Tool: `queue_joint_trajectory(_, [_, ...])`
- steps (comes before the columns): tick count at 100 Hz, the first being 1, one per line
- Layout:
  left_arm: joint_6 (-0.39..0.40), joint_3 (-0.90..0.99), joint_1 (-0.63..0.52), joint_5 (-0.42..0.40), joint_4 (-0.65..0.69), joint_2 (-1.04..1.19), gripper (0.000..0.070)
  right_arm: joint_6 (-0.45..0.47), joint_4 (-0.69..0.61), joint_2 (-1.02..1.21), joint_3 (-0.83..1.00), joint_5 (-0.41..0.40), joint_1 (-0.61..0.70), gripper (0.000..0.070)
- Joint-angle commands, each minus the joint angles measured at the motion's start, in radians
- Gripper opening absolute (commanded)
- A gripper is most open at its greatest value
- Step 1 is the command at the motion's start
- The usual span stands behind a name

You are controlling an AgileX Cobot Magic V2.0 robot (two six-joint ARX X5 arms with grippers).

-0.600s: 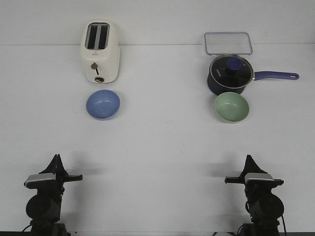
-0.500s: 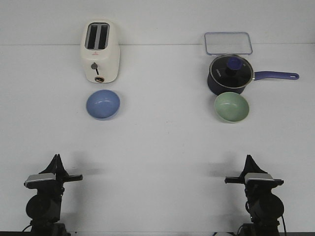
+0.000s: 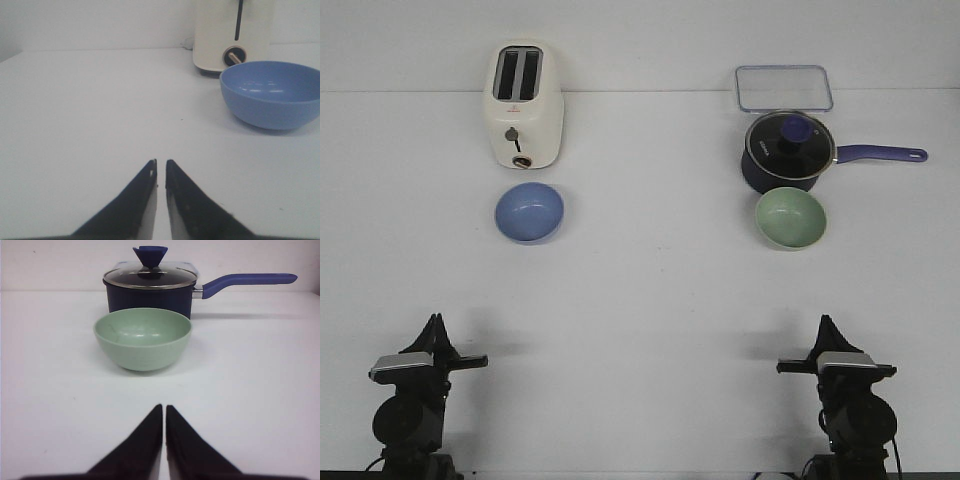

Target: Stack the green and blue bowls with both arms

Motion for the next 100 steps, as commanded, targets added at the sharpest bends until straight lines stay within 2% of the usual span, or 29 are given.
queue_joint_trajectory(1, [0.016, -0.020, 0.001, 0.005, 0.014, -0.001, 0.0013, -0.004, 0.012, -0.001, -0.002, -0.001, 0.001, 0.0011])
queue_joint_trajectory(20, [0.016, -0.020, 0.001, 0.005, 0.014, -0.001, 0.0013, 0.013, 0.014, -0.001, -0.002, -0.003, 0.001, 0.0010])
queue_joint_trajectory(36, [0.016, -0.020, 0.001, 0.005, 0.014, -0.001, 0.0013, 0.200, 0.020, -0.001, -0.002, -0.020, 0.002, 0.0010])
queue_joint_trajectory(57, [0.016, -0.020, 0.001, 0.005, 0.014, -0.001, 0.0013, 0.363, 0.061, -0.001, 0.005, -0.060, 0.002, 0.0004])
queue_joint_trajectory(66, [0.016, -0.020, 0.001, 0.005, 0.014, -0.001, 0.0013, 0.454, 0.020, 0.006, 0.074, -0.060, 0.002, 0.0002])
queue_joint_trajectory(73, [0.016, -0.020, 0.001, 0.005, 0.014, -0.001, 0.0013, 0.463, -0.002, 0.055, 0.156, -0.056, 0.002, 0.0003])
queue_joint_trajectory(81, [0.016, -0.020, 0.001, 0.005, 0.014, -0.001, 0.0013, 0.430, -0.021, 0.158, 0.269, -0.050, 0.002, 0.0009])
queue_joint_trajectory(86, [0.016, -0.020, 0.001, 0.005, 0.014, -0.001, 0.0013, 0.401, -0.032, 0.249, 0.346, -0.049, 0.002, 0.0073])
queue_joint_trajectory(96, [0.016, -0.020, 0.001, 0.005, 0.014, -0.001, 0.0013, 0.346, -0.077, 0.455, 0.498, -0.035, 0.000, 0.0324])
queue_joint_trajectory(100, [0.016, -0.020, 0.001, 0.005, 0.014, -0.001, 0.0013, 0.327, -0.102, 0.544, 0.556, -0.018, 0.001, 0.0364])
